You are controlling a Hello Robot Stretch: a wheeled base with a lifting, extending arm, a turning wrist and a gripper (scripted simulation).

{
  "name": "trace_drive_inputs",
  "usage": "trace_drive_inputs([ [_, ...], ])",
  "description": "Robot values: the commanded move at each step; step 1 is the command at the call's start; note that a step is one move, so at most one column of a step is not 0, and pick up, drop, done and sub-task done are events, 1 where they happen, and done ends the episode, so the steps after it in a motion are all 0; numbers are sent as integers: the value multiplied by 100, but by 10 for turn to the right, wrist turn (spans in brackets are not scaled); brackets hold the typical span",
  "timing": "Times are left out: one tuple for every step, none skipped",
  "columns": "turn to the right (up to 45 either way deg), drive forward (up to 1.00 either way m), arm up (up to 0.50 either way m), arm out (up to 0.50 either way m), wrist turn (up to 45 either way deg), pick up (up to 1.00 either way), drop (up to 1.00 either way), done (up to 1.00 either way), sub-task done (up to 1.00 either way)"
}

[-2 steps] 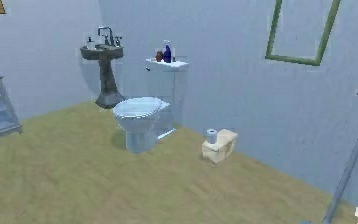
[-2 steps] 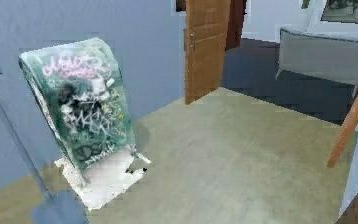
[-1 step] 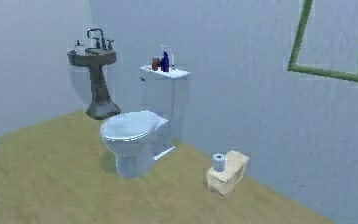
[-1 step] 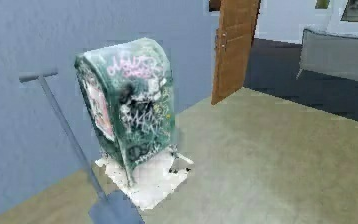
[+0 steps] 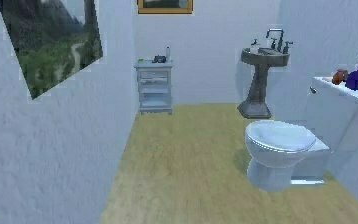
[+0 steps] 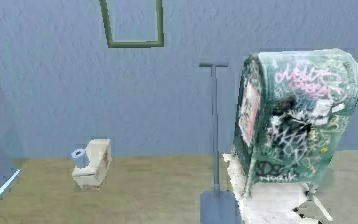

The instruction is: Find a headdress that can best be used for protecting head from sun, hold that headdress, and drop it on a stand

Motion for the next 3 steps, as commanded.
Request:
trace_drive_inputs([
  [-30,0,0,0,0,0,0,0,0],
  [0,100,0,0,0,0,0,0,0],
  [-30,0,0,0,0,0,0,0,0],
])
